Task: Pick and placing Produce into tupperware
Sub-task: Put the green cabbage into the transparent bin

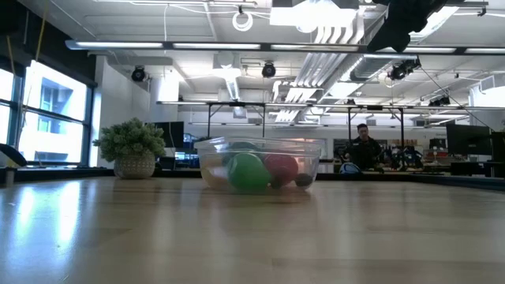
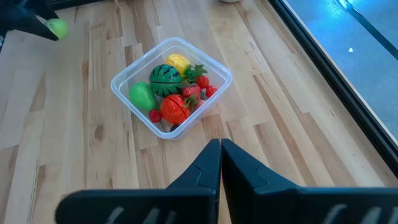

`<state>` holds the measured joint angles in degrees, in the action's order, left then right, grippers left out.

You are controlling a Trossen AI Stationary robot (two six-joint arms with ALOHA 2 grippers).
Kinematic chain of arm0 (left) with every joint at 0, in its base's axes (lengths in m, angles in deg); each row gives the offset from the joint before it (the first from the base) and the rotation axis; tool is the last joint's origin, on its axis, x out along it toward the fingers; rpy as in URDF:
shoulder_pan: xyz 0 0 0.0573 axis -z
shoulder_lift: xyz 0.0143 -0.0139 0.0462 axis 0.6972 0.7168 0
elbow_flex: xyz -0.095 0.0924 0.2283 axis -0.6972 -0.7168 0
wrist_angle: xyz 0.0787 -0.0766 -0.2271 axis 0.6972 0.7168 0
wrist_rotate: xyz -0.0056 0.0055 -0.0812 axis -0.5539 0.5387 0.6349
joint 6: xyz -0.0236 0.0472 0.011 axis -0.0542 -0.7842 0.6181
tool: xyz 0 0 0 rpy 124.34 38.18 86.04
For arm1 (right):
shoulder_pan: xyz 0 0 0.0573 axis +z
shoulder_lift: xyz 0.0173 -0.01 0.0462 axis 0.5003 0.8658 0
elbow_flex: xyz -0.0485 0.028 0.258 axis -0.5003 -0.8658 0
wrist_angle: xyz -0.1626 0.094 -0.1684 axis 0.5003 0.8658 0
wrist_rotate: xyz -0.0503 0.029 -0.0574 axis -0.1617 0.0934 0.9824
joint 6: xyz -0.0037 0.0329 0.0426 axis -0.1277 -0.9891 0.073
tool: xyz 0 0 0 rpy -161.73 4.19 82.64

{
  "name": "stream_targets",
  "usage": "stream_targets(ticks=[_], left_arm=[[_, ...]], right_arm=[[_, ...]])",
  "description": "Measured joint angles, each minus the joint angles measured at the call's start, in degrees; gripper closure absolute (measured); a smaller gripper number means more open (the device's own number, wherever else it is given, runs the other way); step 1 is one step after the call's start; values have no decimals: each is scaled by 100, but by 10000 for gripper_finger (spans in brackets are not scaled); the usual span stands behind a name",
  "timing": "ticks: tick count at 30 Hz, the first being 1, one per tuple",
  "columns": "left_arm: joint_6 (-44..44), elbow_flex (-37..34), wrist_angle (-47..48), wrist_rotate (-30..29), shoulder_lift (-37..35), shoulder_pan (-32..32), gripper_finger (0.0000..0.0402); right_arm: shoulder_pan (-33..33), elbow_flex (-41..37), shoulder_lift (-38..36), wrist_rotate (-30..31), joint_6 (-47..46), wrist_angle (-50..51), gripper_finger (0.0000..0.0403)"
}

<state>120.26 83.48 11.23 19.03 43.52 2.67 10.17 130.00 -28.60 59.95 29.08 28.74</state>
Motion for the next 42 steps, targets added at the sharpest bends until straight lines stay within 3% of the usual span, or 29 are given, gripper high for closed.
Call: stream_targets(ticks=[6, 14, 16, 21, 27, 32, 37, 42], left_arm=[[-868, 592, 884, -1631, -4, 0, 169], [-2864, 1077, 1680, -4476, -11, -3, 168], [-3028, 1119, 1857, -5114, -11, -65, 168], [-2784, 1236, 2354, -5647, -252, -432, 172], [-3931, 1235, 1976, -5592, -747, -1133, 172], [-6350, 1235, 397, -4928, -1167, -1918, 173], [-9524, 1235, -1701, -3295, -1425, -2868, 173], [-11338, 1235, -2973, -1422, -1453, -3935, 174]], right_arm=[[1, 1, 1, 2, 0, 0, 399], [-1, 1, 2, 2, 0, 0, 399], [-1, 0, 0, 0, 0, 0, 399], [-1, 1, 1, 0, 0, -1, 399], [-1, 2, -1, 0, 0, 0, 399], [1, 1, 1, 2, 0, 0, 399], [-1, 0, 2, 2, 0, 0, 399], [1, 1, -1, 0, 0, 0, 399]])
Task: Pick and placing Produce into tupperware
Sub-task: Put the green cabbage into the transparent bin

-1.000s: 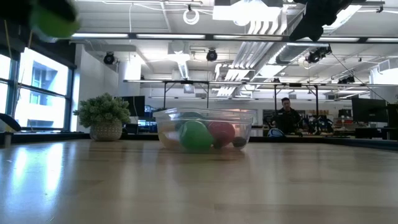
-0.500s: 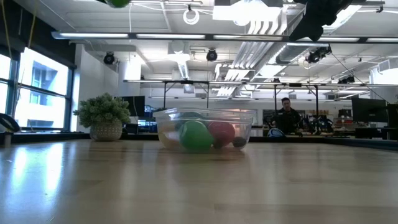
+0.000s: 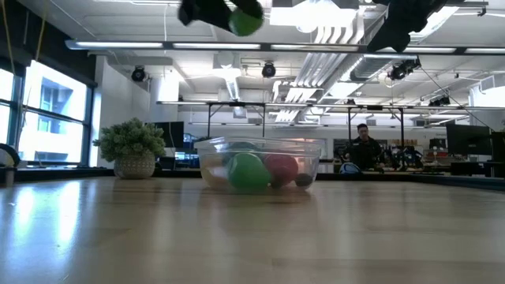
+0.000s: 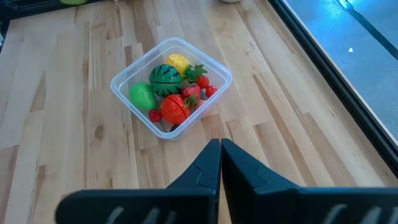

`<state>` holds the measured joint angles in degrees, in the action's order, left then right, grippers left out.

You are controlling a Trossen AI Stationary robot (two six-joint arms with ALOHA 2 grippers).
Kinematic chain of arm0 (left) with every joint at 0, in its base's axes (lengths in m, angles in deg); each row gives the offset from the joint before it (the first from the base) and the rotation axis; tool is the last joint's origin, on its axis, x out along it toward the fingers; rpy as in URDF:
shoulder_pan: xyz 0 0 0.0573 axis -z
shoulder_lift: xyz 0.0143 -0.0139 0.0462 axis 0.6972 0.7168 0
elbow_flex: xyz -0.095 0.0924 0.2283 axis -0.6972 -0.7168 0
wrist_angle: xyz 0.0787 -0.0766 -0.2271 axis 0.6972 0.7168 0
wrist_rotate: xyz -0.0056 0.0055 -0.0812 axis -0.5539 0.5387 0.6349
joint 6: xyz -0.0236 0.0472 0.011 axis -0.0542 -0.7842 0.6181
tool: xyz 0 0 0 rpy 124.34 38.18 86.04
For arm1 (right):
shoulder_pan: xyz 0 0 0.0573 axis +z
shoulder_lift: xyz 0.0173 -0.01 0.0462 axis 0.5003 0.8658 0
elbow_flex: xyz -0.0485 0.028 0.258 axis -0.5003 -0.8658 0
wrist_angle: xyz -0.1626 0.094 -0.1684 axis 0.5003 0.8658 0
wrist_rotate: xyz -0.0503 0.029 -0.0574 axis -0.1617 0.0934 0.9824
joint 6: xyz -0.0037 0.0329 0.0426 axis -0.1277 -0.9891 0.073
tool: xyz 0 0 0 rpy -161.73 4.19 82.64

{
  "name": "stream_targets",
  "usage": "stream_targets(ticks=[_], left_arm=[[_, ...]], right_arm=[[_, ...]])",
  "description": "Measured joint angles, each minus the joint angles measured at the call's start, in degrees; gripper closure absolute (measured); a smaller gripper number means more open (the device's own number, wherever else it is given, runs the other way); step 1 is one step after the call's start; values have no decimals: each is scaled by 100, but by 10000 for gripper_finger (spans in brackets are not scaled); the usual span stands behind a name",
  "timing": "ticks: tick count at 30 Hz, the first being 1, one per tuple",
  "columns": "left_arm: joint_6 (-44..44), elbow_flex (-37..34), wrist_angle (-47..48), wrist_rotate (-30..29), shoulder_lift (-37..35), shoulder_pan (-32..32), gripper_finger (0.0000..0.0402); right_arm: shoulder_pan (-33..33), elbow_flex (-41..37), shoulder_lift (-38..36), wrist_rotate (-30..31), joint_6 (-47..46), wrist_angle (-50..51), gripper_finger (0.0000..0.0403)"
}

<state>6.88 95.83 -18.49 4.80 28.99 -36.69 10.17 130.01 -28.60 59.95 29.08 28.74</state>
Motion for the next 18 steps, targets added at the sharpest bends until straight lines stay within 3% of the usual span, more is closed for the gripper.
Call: stream_targets(ticks=[3, 7, 12, 18], left_arm=[[-538, 2, -394, 1094, 126, -608, 173], [-888, -4, -483, 1929, 387, -1284, 170], [-965, -4, -496, 2512, 851, -1844, 169], [-996, -4, -473, 2722, 1345, -2075, 168]], right_arm=[[0, 1, 1, 2, 0, 0, 399], [1, 0, 2, 0, 0, 0, 399], [-1, 0, 0, 2, 0, 0, 399], [1, -1, 2, 0, 0, 0, 399]])
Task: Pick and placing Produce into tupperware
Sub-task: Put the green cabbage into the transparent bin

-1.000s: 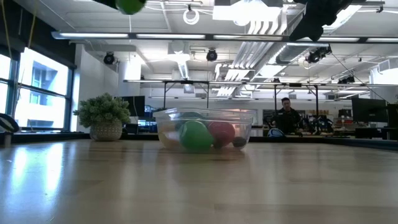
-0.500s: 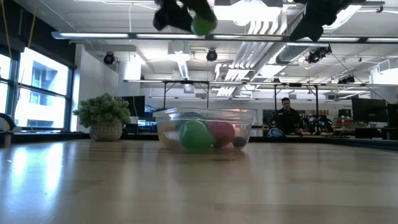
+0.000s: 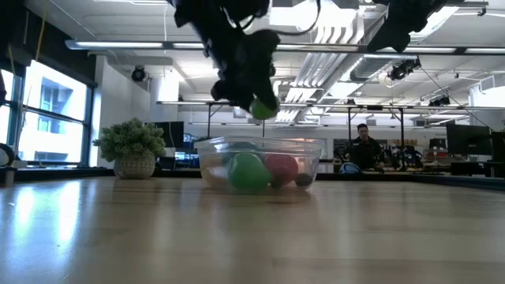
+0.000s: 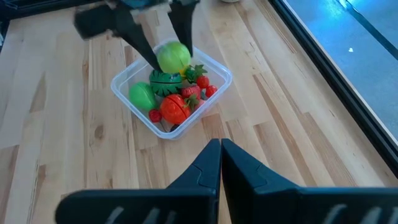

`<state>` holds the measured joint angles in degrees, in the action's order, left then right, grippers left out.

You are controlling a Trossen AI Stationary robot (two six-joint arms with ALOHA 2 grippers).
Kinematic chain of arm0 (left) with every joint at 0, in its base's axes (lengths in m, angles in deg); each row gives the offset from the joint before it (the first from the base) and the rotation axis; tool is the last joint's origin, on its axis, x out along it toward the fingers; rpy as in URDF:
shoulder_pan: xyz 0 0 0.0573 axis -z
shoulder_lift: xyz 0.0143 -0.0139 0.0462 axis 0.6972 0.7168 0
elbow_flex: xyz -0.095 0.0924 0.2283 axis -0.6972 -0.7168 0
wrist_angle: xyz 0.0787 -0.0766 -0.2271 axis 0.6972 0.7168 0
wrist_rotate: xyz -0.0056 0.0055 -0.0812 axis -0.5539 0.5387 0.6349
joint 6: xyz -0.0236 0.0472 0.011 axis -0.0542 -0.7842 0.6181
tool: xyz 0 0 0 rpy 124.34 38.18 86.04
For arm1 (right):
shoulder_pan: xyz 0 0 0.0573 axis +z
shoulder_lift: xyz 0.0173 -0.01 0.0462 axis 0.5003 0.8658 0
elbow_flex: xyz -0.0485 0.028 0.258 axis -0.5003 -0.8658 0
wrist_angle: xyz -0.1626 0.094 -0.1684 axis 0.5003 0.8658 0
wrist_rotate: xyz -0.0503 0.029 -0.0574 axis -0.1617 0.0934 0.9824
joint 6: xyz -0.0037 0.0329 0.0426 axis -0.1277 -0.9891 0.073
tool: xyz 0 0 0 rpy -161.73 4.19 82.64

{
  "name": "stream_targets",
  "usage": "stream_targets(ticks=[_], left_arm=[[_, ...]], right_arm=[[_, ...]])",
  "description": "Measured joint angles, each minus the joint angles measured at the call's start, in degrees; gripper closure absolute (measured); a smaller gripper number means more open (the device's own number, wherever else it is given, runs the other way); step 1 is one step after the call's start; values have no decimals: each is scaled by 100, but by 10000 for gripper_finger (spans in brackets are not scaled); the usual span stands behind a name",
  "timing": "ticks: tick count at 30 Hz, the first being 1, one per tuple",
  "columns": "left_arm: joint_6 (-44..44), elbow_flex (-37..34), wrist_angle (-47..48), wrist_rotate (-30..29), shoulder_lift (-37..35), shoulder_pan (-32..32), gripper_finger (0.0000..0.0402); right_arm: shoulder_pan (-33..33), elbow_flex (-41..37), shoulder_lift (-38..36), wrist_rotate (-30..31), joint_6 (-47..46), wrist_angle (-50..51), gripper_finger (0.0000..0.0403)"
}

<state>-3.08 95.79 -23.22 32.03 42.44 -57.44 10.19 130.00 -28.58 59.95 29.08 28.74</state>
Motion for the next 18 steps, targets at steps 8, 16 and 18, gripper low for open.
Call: stream_targets(ticks=[8, 16, 18], left_arm=[[-44, 0, -6, -254, 374, -69, 167], [-96, 0, -131, -378, 652, -198, 167], [-76, 0, -93, -352, 672, -229, 167]], right_arm=[[0, 0, -1, 1, 0, 0, 399], [-2, 0, -1, 2, 0, -1, 399], [0, 0, -2, 2, 0, 0, 399]])
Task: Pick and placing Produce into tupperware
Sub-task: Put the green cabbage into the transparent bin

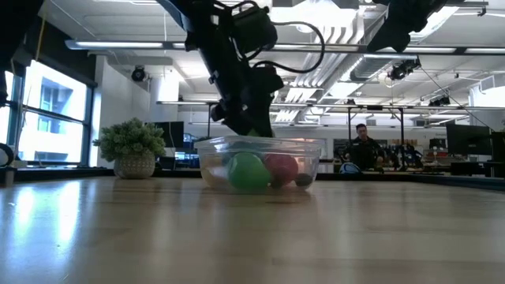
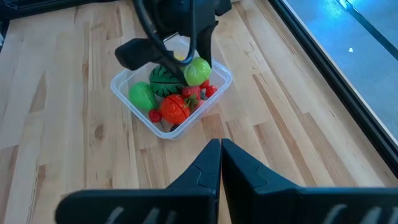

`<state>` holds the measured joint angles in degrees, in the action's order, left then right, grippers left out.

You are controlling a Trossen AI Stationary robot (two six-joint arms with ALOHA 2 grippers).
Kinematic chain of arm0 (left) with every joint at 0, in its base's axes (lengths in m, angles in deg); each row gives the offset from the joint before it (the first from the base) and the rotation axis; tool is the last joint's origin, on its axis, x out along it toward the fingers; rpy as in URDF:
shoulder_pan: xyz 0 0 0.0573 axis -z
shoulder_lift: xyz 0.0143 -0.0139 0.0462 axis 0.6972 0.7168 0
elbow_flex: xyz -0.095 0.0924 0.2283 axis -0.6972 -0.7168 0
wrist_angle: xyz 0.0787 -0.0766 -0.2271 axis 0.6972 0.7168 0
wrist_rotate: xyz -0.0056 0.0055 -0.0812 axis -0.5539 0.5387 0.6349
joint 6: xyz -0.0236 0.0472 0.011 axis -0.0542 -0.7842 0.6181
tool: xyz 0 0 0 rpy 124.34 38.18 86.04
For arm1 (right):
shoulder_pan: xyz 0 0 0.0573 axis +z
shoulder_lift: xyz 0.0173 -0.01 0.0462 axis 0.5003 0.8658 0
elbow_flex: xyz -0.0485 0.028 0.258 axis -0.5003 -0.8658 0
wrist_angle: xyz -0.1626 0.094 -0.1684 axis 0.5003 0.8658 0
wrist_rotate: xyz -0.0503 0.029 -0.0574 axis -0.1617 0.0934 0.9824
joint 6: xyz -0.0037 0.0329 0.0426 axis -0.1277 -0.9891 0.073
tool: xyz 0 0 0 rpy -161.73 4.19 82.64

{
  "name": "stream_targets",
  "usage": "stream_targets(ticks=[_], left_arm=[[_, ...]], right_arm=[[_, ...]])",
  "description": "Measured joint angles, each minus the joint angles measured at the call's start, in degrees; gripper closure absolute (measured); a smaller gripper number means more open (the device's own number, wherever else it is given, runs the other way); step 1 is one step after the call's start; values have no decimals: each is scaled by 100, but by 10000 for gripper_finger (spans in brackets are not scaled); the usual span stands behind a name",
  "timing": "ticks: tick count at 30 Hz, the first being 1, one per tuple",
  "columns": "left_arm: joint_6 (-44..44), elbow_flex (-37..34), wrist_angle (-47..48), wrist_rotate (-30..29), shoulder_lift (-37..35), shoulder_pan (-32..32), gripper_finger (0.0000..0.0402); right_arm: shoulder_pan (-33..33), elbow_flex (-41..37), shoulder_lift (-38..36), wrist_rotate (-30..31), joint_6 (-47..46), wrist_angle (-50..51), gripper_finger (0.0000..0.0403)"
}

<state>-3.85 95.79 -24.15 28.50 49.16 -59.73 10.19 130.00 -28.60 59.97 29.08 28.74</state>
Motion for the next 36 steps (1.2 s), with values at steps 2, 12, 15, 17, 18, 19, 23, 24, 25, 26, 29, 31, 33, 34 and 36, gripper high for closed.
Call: stream_targets(ticks=[2, 12, 15, 17, 18, 19, 23, 24, 25, 26, 29, 31, 33, 34, 36], left_arm=[[0, 0, -14, -12, -2, -7, 167], [84, 6, 22, -66, 89, -2, 167], [125, 3, 47, -43, 126, -33, 167], [129, 11, 27, -39, 179, -33, 167], [129, -3, 101, -38, 192, -33, 167], [125, -4, 106, -30, 195, -33, 167], [122, 2, 71, -43, 180, -33, 151], [120, 0, 79, -75, 184, -33, 142], [120, 0, 76, -101, 181, -33, 131], [118, 0, 80, -117, 181, -33, 120], [117, 1, 155, -125, 181, -33, 88], [109, 0, 158, -129, 181, -33, 72], [107, 0, 158, -131, 181, -24, 61], [107, 0, 158, -131, 181, -25, 56], [82, 0, 162, -129, 152, -22, 51]], right_arm=[[-1, 0, 1, 0, 0, 0, 399], [-1, 1, 0, 0, 0, 0, 399], [-2, 0, 0, 0, 0, 0, 399], [0, 0, 2, 0, 0, 0, 399], [-2, 1, 0, -1, 0, 0, 399], [-2, 0, 1, 0, 0, 0, 399], [0, 1, 0, 0, 0, 0, 399], [0, 0, 2, 0, 0, 0, 399], [-2, 0, 2, 0, 0, -2, 399], [0, 1, 0, 0, 0, 0, 399], [-2, 0, 1, 0, 0, 0, 399], [-1, 0, 2, -1, 0, 0, 399], [-2, 0, 1, 0, 0, 0, 399], [-2, 0, 2, 0, 0, 0, 399], [-2, 2, 0, 0, 0, 0, 399]])
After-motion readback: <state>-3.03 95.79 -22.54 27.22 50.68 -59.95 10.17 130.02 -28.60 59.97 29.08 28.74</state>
